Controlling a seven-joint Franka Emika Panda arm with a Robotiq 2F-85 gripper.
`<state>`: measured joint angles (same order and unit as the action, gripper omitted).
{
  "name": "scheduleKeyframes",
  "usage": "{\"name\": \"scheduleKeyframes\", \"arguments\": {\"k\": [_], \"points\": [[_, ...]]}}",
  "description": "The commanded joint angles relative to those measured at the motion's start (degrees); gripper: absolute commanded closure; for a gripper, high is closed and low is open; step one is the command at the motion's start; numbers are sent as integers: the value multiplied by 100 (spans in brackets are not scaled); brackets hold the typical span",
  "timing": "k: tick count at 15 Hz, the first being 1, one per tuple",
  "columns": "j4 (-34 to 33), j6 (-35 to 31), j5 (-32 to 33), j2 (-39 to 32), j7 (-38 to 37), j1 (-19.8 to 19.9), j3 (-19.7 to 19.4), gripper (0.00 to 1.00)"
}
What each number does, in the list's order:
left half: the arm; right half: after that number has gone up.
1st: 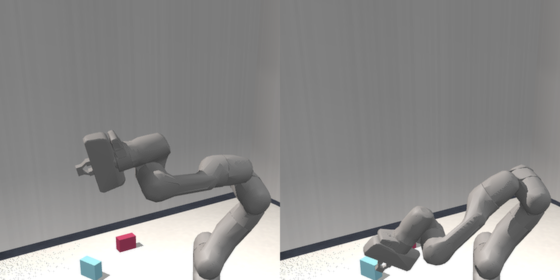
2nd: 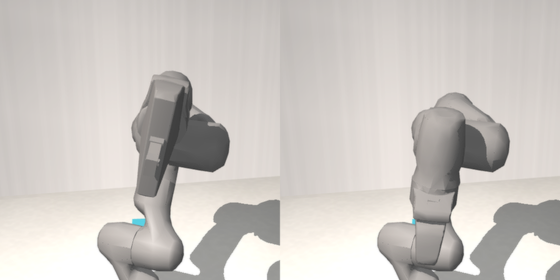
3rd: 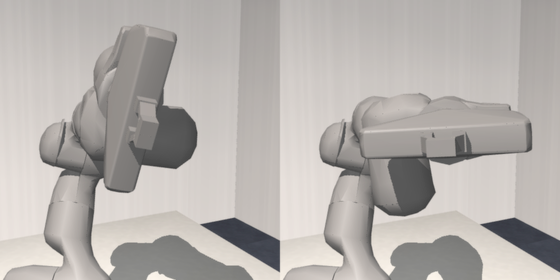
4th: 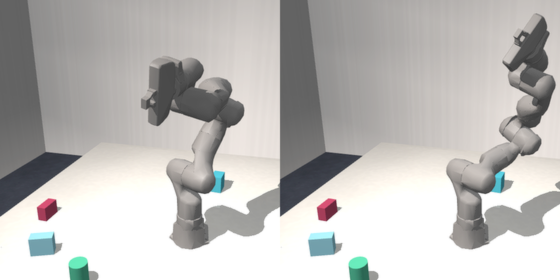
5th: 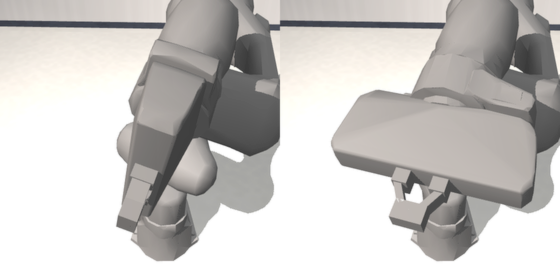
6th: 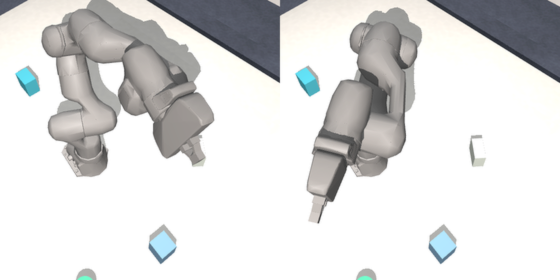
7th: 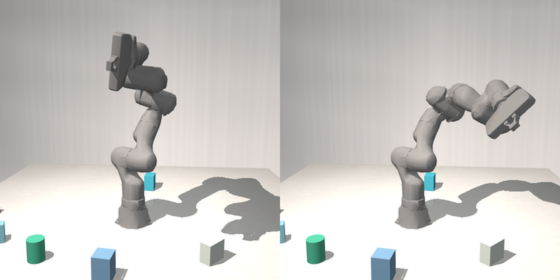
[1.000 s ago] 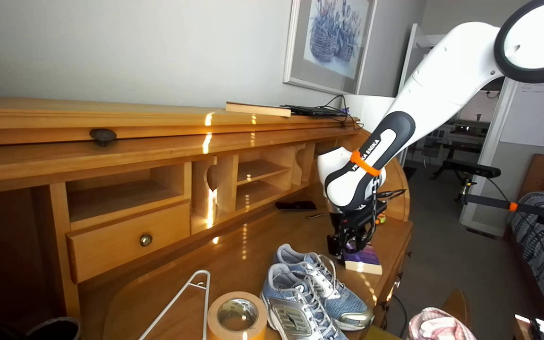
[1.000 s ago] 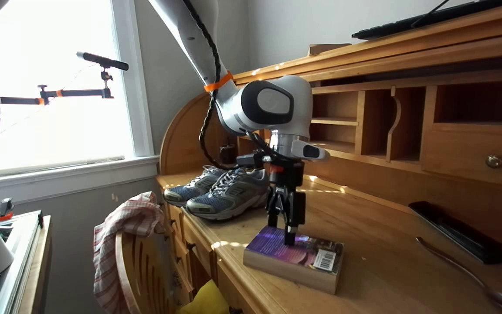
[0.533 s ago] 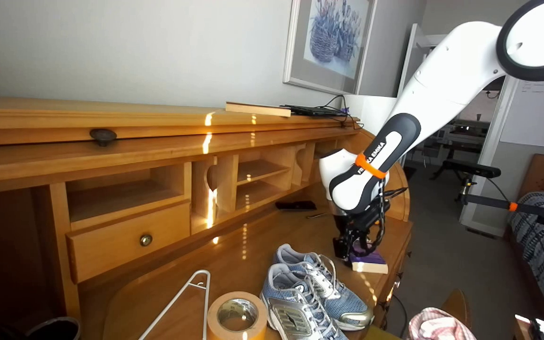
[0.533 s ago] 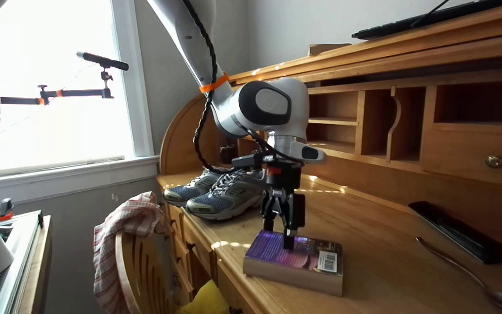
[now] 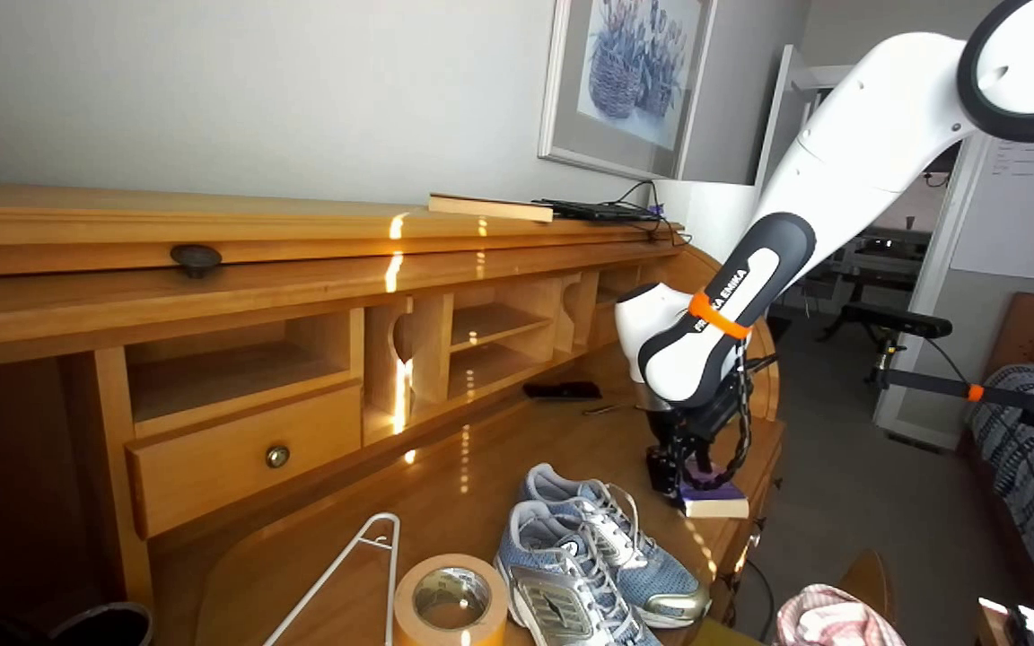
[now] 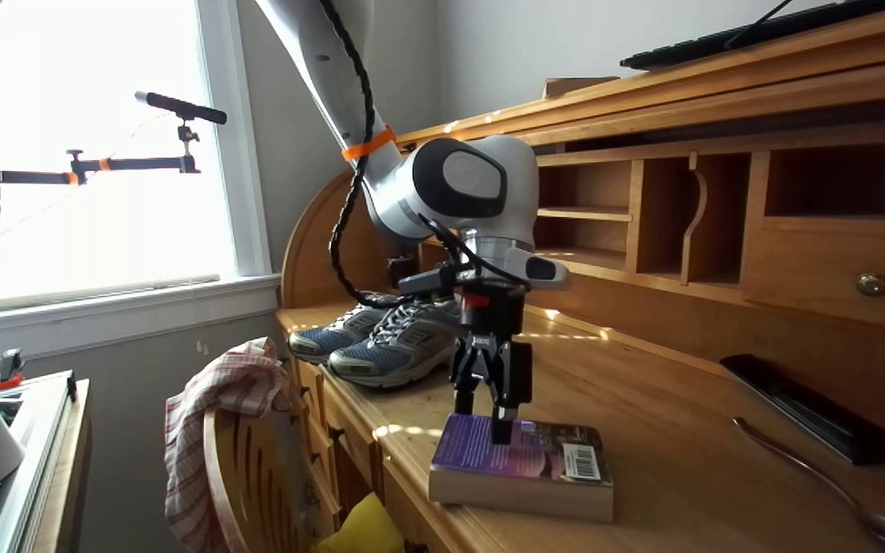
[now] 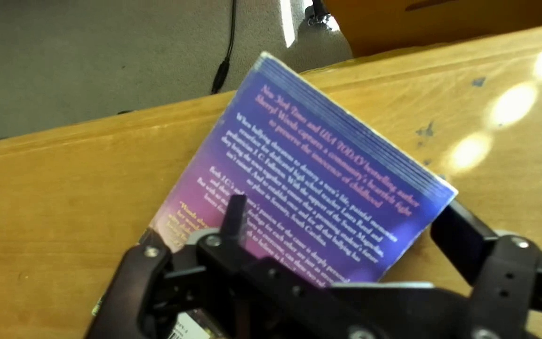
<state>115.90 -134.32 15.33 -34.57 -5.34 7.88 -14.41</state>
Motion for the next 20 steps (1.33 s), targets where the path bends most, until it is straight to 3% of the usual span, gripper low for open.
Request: {"name": "scheduleKeyframes", "arguments": {"k": [1, 11, 20], "points": [[257, 41, 183, 232, 30, -48, -85, 0], [384, 144, 245, 422, 226, 23, -70, 0], [779, 644, -383, 1222, 1853, 575, 372, 0]]}}
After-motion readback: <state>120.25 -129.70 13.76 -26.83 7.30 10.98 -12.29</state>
